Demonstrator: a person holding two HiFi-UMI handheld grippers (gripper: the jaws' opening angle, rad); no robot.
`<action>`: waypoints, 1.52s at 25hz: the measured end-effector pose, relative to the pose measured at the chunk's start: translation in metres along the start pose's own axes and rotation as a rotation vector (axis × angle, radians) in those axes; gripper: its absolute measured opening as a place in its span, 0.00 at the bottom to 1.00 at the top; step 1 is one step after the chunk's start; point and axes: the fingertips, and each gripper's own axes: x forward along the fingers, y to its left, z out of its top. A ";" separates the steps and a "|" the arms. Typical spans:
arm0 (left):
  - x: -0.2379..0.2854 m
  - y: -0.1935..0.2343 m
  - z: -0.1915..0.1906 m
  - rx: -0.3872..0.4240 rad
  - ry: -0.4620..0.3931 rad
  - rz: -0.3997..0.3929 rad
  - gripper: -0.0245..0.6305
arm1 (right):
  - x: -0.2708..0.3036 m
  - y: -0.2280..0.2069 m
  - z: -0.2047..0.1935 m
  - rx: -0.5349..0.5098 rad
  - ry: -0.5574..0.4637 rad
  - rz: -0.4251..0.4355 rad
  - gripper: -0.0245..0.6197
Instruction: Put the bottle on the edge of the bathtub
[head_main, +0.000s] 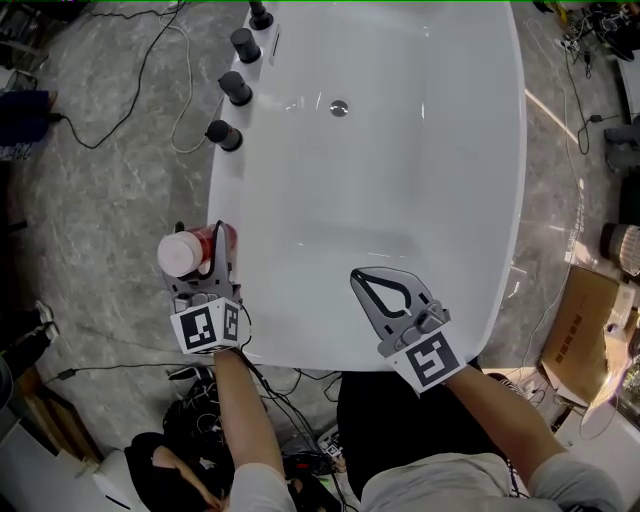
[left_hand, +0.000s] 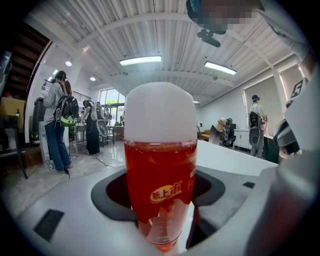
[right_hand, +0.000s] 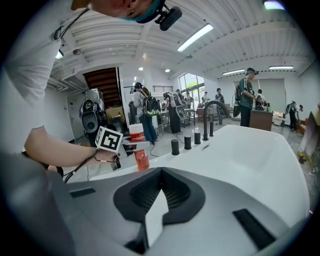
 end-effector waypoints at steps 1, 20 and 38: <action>-0.001 0.000 0.000 0.004 -0.005 -0.003 0.49 | 0.000 0.001 0.000 0.000 0.000 0.000 0.05; -0.006 -0.012 -0.009 0.085 0.020 -0.083 0.49 | -0.001 0.010 0.008 -0.027 -0.013 0.024 0.05; -0.047 -0.004 -0.024 0.025 0.089 0.030 0.49 | -0.021 0.022 0.011 -0.068 -0.007 0.107 0.05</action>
